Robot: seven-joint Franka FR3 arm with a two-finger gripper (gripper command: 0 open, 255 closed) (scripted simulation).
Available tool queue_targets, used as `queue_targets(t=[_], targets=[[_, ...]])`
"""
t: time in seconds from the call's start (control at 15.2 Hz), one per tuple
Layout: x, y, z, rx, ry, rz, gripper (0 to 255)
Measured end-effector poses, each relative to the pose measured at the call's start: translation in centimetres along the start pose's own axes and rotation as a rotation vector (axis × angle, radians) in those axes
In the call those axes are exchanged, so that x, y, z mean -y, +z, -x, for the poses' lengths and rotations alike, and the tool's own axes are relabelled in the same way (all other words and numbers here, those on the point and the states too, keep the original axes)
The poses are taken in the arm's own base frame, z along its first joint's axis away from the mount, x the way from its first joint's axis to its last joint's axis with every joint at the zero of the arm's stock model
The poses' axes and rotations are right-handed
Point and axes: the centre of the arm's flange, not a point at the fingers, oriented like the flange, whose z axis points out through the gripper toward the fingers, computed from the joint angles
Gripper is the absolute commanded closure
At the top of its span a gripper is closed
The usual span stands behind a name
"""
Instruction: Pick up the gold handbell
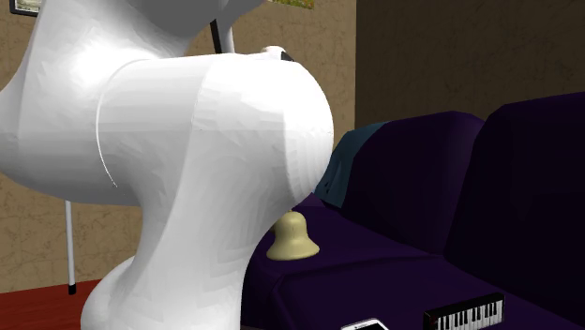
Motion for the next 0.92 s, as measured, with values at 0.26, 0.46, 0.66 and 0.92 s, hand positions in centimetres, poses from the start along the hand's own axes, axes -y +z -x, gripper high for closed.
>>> queue_targets(t=[0.26,0.46,0.66,0.92], targets=[[0.1,1.7,0.1,0.0,0.0,0.0,255],[0.1,1.8,0.1,-0.001,0.0,0.0,255],[0.1,1.8,0.1,-0.001,0.0,0.0,255],[0.1,1.8,0.1,-0.001,0.0,0.0,255]])
